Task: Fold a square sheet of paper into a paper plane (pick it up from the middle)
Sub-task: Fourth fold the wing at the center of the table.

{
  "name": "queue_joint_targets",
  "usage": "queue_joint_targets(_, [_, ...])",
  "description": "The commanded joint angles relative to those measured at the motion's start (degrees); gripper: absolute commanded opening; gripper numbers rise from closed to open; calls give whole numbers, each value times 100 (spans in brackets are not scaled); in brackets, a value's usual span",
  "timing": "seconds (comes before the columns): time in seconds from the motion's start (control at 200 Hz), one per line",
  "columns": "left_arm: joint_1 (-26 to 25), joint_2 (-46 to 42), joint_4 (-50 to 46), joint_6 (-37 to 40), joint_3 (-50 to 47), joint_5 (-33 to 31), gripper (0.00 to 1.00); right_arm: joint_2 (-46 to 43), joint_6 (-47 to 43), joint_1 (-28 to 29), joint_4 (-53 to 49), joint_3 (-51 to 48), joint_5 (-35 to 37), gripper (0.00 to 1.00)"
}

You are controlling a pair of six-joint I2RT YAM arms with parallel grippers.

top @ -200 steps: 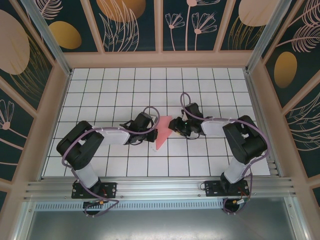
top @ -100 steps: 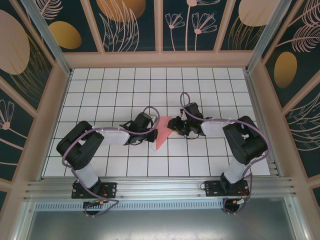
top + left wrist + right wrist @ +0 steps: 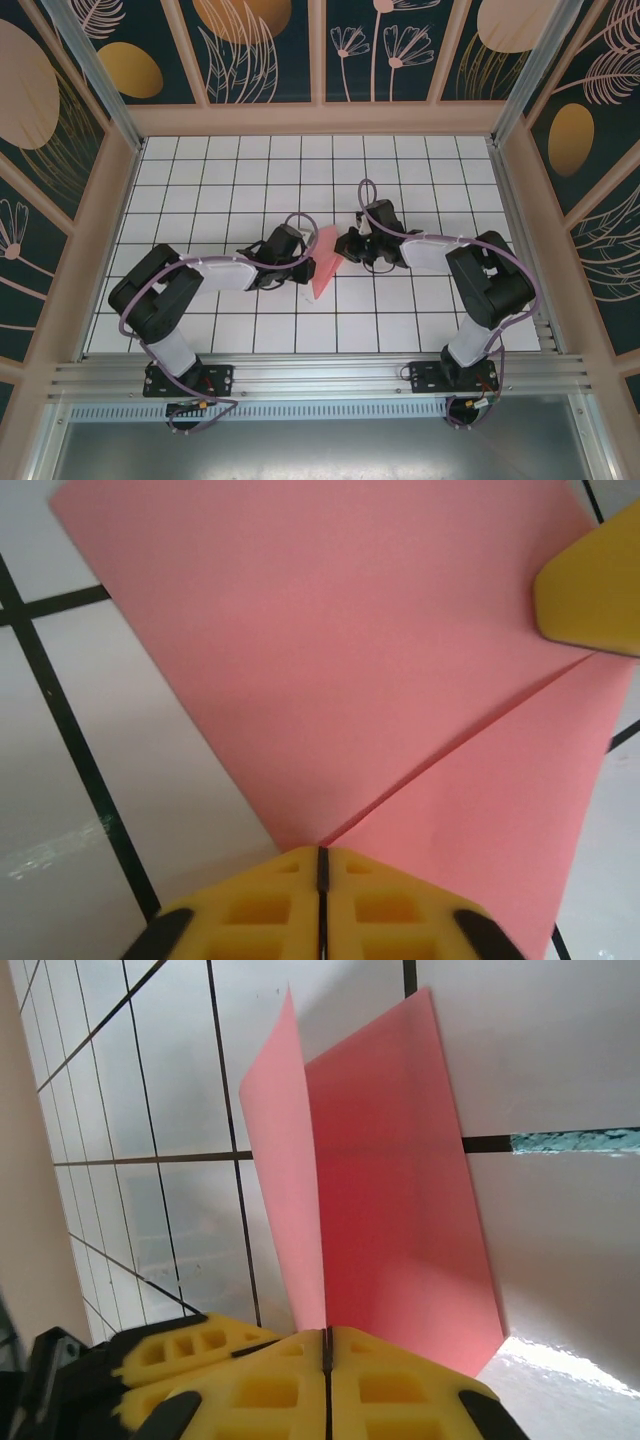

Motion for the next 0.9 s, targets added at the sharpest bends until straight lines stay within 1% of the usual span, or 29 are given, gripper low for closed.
queue_joint_targets(0.0, [-13, -529, -305, -138, 11, -238, 28, 80, -29, 132, -279, 150, 183, 6])
queue_joint_targets(0.035, [-13, -700, -324, -174, -18, -265, 37, 91, -6, 141, -282, 151, 210, 5])
queue_joint_targets(0.05, [-19, -772, -328, -198, -46, -280, 39, 96, 9, 141, -288, 147, 215, 5])
queue_joint_targets(0.115, [-28, -1065, -285, -249, -166, -205, 36, 105, 49, 158, -272, 138, 227, 2])
queue_joint_targets(0.16, [-54, -1230, -272, -272, -251, -212, 40, 118, 51, 179, -276, 150, 245, 2])
queue_joint_targets(0.205, [-115, -1376, -266, -269, -348, -238, 42, 109, 81, 185, -287, 168, 254, 2])
queue_joint_targets(0.295, [-366, -1462, -359, -201, -442, -375, 45, 85, 106, 218, -278, 194, 257, 2])
queue_joint_targets(0.41, [-845, -1272, -574, -114, -332, -681, 47, 82, 113, 258, -349, 247, 306, 2])
queue_joint_targets(0.495, [-1074, -989, -683, -170, -162, -918, 47, 66, 133, 285, -351, 247, 331, 2])
queue_joint_targets(0.6, [-1262, -647, -885, -155, 94, -1339, 47, 68, 163, 295, -352, 237, 343, 2])
queue_joint_targets(0.896, [-1507, -159, -1131, -84, 502, -2005, 47, 59, 212, 342, -352, 256, 377, 3])
